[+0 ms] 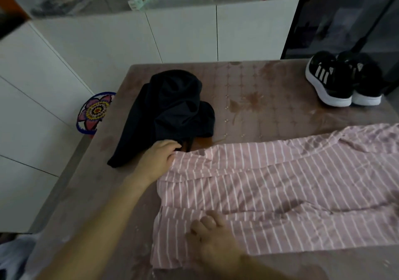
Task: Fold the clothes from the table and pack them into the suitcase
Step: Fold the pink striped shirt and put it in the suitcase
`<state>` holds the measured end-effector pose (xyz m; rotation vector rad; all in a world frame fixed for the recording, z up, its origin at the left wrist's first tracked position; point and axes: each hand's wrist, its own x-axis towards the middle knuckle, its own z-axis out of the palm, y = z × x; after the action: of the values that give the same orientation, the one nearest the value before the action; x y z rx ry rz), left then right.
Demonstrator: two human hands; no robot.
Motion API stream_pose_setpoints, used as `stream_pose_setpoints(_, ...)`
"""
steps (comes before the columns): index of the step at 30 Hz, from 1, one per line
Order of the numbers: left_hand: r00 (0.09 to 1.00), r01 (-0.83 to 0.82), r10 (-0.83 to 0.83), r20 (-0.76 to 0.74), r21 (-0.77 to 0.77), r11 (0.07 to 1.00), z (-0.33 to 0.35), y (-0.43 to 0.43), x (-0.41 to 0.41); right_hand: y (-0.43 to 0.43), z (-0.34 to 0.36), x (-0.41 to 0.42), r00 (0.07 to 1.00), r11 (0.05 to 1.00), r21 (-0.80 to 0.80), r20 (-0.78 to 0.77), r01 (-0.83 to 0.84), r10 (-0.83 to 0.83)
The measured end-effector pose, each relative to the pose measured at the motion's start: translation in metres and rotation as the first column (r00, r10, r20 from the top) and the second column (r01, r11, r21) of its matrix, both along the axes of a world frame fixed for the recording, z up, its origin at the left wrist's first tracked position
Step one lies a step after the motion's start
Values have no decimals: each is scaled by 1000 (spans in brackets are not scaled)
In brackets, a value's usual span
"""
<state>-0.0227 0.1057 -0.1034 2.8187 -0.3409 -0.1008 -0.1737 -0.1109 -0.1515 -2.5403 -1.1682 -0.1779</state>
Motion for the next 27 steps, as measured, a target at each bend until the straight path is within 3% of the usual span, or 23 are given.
stream_pose_setpoints(3, 965, 142, -81, -251, 237, 961, -5, -2, 16, 29, -14, -16, 1000, 992, -123, -25, 2, -5)
stream_pose_setpoints(6, 951, 224, -108, -291, 404, 887, -4, 5, 18, 37, -20, -17, 999, 958, -287, -43, -7, -5)
stream_pose_setpoints(9, 922, 208, -44, -386, 396, 894, -3, 11, 15, 42, -14, -17, 1000, 946, -323, -27, 7, -16)
stream_pose_setpoints(11, 902, 25, 83, -423, 243, 970, -4, 12, 15, 52, -12, -18, 984, 958, -281, -148, 51, -96)
stream_pose_setpoints(13, 892, -118, 179, -415, 168, 979, -7, 13, 16, 62, -10, -20, 959, 959, -268, -233, 94, -159)
stream_pose_setpoints(16, 942, 10, 87, -324, 288, 957, -10, 11, 14, 73, -12, -23, 981, 963, -267, -171, 40, -89)
stream_pose_setpoints(17, 951, 58, 48, -304, 329, 942, -11, 9, 11, 73, -10, -23, 970, 968, -243, -218, 53, -108)
stream_pose_setpoints(19, 967, 88, 19, -256, 399, 913, -13, 5, 9, 73, -6, -20, 919, 973, -209, -357, 95, -167)
stream_pose_setpoints(21, 973, 95, 15, -229, 459, 883, -11, 0, 9, 66, -2, -17, 909, 979, -181, -385, 93, -157)
stream_pose_setpoints(23, 966, 116, 15, -258, 484, 868, -8, -4, 12, 45, 15, -16, 847, 985, -53, -504, 167, -171)
stream_pose_setpoints(25, 950, 91, 47, -307, 419, 904, -2, -9, 17, 21, 23, -13, 713, 937, 60, -666, 344, -219)
stream_pose_setpoints(27, 916, -34, 133, -377, 258, 966, 10, -18, 25, -6, 28, -15, 592, 852, 143, -775, 504, -220)
